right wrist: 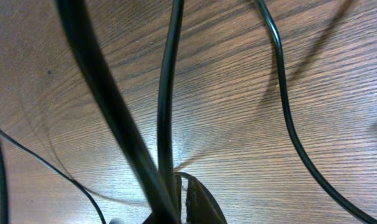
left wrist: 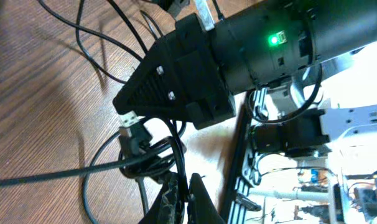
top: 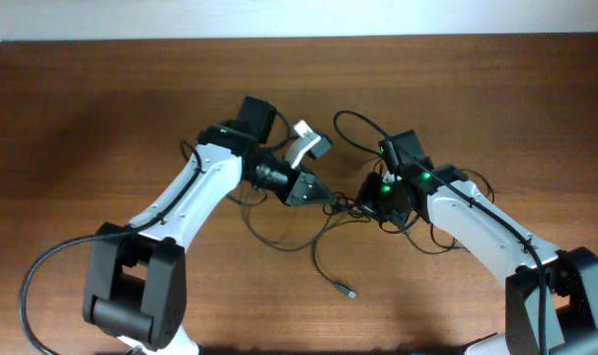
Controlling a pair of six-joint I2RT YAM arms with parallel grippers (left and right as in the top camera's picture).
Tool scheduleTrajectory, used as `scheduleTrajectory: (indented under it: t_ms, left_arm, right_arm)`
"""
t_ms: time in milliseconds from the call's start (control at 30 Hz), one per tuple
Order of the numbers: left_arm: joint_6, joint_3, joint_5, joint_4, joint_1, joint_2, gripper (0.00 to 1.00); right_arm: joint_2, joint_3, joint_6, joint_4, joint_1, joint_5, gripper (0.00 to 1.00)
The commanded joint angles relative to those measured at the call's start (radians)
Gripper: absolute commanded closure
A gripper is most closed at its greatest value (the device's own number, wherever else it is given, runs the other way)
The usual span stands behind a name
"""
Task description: Untangle cables
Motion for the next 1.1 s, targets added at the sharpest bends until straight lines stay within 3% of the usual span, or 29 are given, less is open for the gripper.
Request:
scheduleTrajectory:
  t_ms: [0,33,67,133,167,300,367,400,600,667,700,767,867,967,1067]
  left_arm:
    - [0.015,0.001,0.084,-0.007,0.073,-0.012,1.00]
    - [0.015,0.001,0.082,-0.013,0.086,-0.012,1.00]
    - [0.015,0.001,0.062,-0.028,0.095,-0.012,1.00]
    - [-0.021,0.001,-0.016,-0.063,0.114,-0.012,1.00]
    - [-0.067,0.001,-0.069,-0.066,0.126,-0.012,1.00]
    - [-0.156,0.001,-0.113,-0.067,0.161,-0.012,1.00]
    - [-0.173,0.001,-0.077,-0.068,0.160,-0.012,1.00]
    - [-0.173,0.001,-0.040,-0.066,0.160,-0.012,1.00]
    - [-0.230,0.001,-0.040,-0.044,0.160,-0.012,1.00]
    - [-0.278,0.001,0.013,-0.043,0.160,-0.012,1.00]
    - [-0.278,0.001,0.059,-0.035,0.161,-0.012,1.00]
    - [-0.279,0.001,0.146,-0.009,0.161,-0.012,1.00]
    - [-0.278,0.001,0.233,0.006,0.160,-0.012,1.00]
    - [-0.230,0.001,0.158,0.009,0.160,-0.012,1.00]
    - [-0.163,0.001,0.138,0.009,0.160,-0.012,1.00]
  right_arm:
    - [0.013,-0.005,-0.019,-0.012,-0.003,0.050,0.96]
    - [0.013,-0.005,-0.087,0.003,-0.004,-0.002,0.96]
    - [0.012,0.005,-0.252,0.022,-0.016,-0.129,0.96]
    - [0.006,0.036,-0.424,0.018,-0.051,-0.291,0.81]
    - [0.000,0.049,-0.459,0.013,-0.076,-0.361,0.70]
    - [-0.006,0.060,-0.542,0.006,-0.098,-0.447,0.58]
    - [-0.006,0.060,-0.718,0.011,-0.096,-0.588,0.53]
    - [-0.006,0.060,-0.734,0.014,-0.096,-0.605,0.53]
    - [-0.006,0.060,-0.678,0.183,-0.094,-0.721,0.51]
    - [-0.006,0.060,-0.661,0.172,-0.093,-0.716,0.75]
    - [-0.006,0.060,-0.661,0.156,-0.087,-0.716,0.77]
    - [-0.006,0.059,-0.659,0.127,-0.058,-0.681,0.77]
    - [-0.006,0.059,-0.493,0.129,-0.015,-0.511,0.77]
    - [-0.006,0.059,-0.290,0.167,-0.001,-0.478,0.75]
    - [-0.006,0.059,-0.184,0.171,-0.001,-0.477,0.72]
